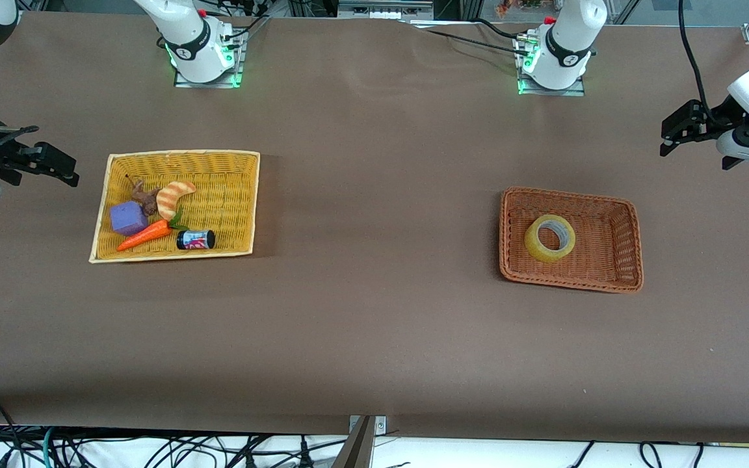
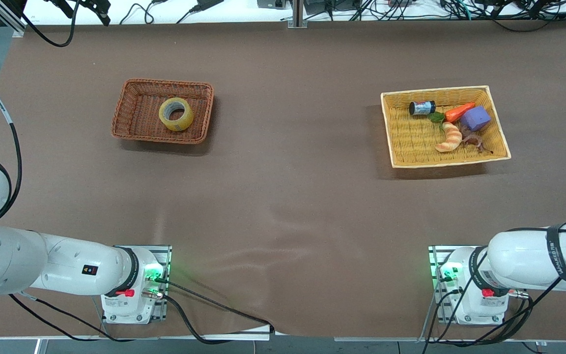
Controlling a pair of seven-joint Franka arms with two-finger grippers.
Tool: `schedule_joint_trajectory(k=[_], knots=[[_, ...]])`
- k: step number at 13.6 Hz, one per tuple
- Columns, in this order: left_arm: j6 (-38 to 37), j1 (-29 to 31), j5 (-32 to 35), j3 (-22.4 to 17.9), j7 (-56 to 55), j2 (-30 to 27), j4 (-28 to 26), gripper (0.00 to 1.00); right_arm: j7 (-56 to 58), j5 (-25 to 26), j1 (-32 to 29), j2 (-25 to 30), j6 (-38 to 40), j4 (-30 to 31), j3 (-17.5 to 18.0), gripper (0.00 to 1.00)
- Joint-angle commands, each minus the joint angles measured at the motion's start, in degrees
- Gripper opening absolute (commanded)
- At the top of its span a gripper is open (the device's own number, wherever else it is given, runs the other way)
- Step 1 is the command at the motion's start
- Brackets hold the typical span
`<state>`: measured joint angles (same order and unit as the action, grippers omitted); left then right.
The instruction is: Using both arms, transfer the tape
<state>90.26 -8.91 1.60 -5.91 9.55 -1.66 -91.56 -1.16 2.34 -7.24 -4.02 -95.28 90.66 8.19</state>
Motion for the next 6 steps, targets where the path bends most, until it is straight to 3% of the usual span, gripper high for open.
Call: schedule_joint_trajectory(k=[1, 6], knots=[[-2.7, -0.4, 0.5, 0.4, -4.9, 0.6, 2.0, 1.00, 0.1, -0.6, 0.1, -0.5, 0.3, -1.2, -0.1, 1.00], [-3.0, -0.5, 0.5, 0.4, -8.5, 1.7, 2.5, 1.00, 0.0, -0.6, 0.1, -0.5, 0.3, -1.2, -0.1, 1.00]])
